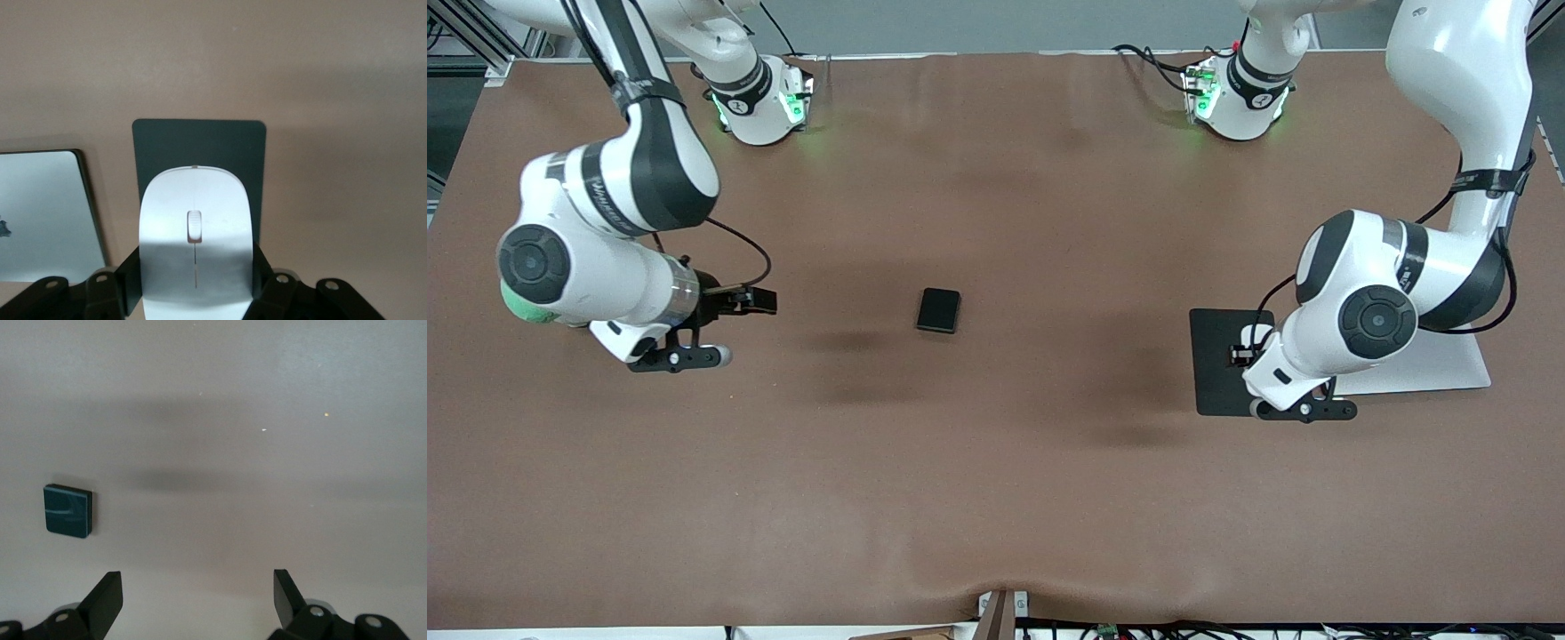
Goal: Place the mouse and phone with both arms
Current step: 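Lower the mouse onto the pad while the right gripper grasps the phone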
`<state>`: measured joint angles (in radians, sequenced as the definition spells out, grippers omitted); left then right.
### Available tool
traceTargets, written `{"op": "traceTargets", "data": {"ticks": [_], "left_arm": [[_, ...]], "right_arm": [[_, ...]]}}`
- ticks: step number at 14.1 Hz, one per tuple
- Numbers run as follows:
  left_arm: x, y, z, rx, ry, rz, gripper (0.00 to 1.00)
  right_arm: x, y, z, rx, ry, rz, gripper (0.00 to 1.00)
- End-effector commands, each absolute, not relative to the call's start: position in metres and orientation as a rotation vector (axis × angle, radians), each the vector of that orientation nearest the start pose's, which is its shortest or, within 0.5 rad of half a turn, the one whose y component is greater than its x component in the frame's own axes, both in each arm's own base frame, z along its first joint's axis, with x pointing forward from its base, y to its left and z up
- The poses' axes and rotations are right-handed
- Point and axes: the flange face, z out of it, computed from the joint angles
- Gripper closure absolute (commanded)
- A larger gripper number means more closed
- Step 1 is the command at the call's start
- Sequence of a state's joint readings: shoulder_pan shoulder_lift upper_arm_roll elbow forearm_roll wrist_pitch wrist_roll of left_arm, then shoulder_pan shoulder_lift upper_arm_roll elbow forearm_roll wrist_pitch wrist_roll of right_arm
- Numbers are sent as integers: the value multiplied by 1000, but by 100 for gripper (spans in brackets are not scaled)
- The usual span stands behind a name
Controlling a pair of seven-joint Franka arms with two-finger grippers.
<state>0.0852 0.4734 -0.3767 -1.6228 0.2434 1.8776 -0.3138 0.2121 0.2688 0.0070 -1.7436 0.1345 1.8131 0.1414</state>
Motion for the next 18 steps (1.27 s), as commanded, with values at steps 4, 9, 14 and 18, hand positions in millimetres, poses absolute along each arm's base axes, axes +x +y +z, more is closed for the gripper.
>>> {"op": "traceTargets", "data": {"ticks": [4,9,14,18], "left_arm": [[632,-84,334,-3041,227,278,100],[623,-90,298,-3084,267,113,100],[621,-95,247,-3144,270,-8,100],[618,-95,215,-3136,275,38,100]], "right_arm": [[595,185,356,-3044,-3,324,0],[604,198,315,-3003,84,306,0],[607,213,298,-2984,86,260,0],[610,232,296,-2983,51,198,0]]}}
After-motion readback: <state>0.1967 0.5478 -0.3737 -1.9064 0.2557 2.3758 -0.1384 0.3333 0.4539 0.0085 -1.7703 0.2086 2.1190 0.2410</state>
